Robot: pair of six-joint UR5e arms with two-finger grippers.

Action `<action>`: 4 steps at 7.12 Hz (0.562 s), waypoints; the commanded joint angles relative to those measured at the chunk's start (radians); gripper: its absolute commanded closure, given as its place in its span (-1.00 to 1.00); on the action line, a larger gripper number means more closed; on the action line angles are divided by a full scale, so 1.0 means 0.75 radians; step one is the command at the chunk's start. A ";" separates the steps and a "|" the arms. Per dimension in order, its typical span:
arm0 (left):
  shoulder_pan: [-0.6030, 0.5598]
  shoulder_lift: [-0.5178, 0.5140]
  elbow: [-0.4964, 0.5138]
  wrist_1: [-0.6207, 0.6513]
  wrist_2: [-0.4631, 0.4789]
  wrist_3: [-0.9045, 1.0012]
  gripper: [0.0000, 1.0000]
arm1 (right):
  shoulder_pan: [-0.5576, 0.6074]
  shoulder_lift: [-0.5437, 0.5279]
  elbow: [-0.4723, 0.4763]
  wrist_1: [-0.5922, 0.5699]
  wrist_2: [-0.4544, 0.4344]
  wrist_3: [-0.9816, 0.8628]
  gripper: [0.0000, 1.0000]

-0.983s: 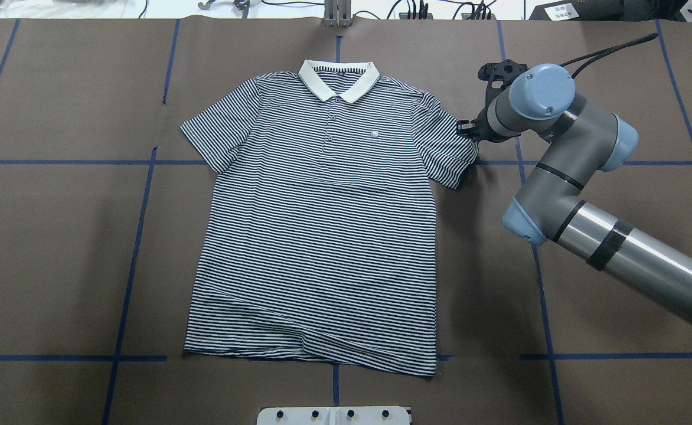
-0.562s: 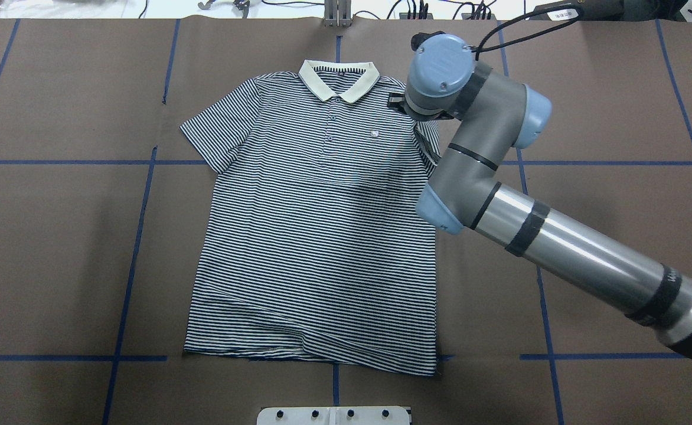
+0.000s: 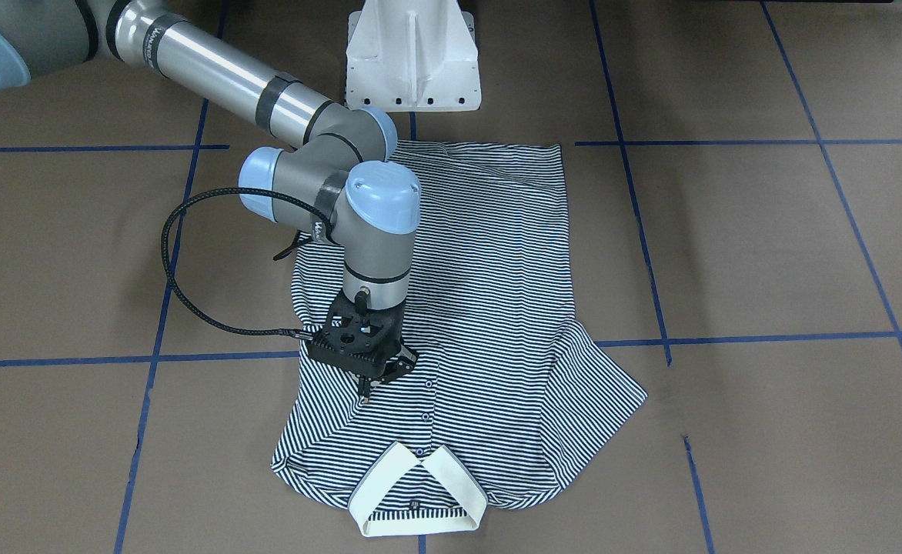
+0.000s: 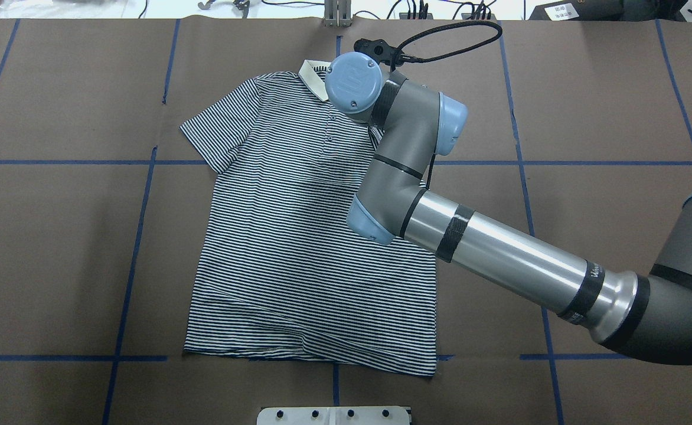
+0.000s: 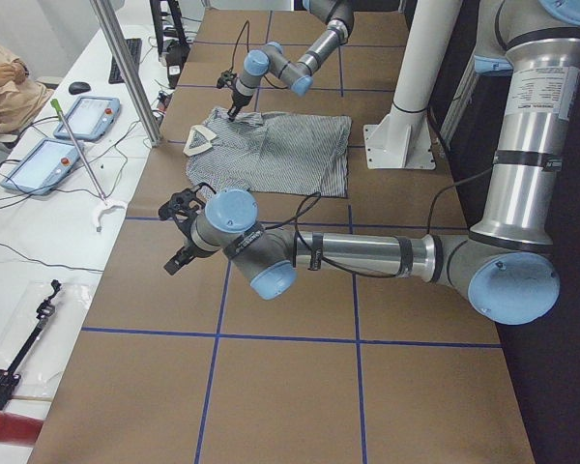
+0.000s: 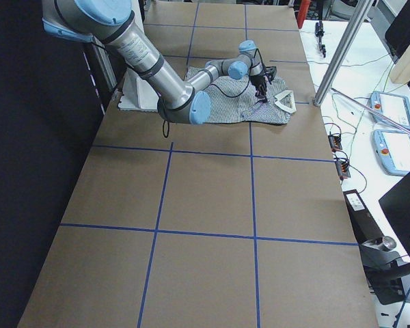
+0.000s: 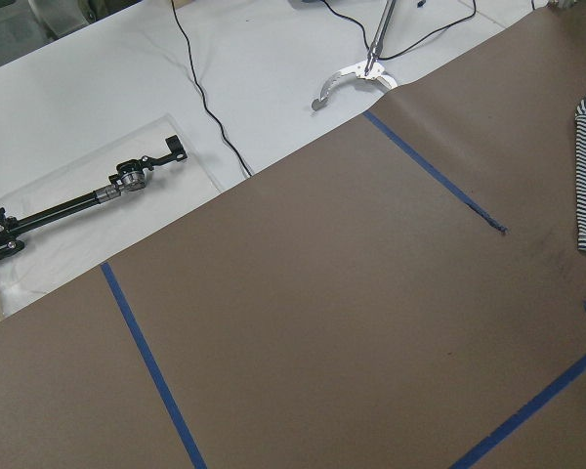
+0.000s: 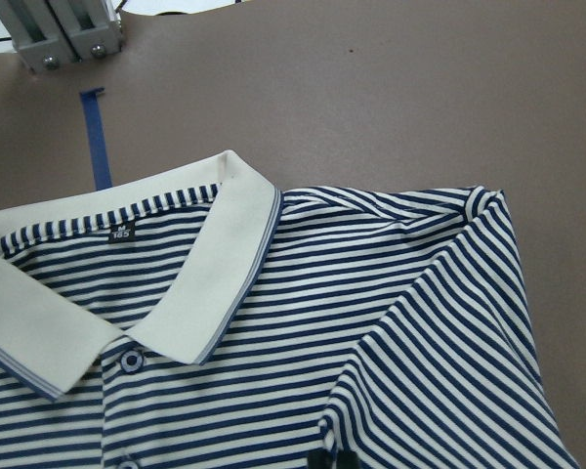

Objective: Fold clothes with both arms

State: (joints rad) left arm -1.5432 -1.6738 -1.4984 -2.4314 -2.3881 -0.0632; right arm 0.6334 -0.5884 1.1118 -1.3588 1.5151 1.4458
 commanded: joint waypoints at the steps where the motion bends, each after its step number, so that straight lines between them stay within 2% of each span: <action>1: 0.000 0.000 0.002 0.002 0.000 -0.006 -1.00 | -0.014 0.007 -0.006 0.002 -0.020 -0.033 -0.99; 3: 0.081 -0.002 0.000 -0.040 -0.002 -0.010 -1.00 | 0.041 -0.021 0.037 0.004 0.031 -0.227 -1.00; 4: 0.157 0.004 0.008 -0.049 0.000 -0.018 -1.00 | 0.114 -0.098 0.132 0.004 0.181 -0.350 -1.00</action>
State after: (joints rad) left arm -1.4824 -1.6737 -1.4962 -2.4533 -2.3890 -0.0710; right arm 0.6664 -0.6126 1.1483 -1.3562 1.5548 1.2849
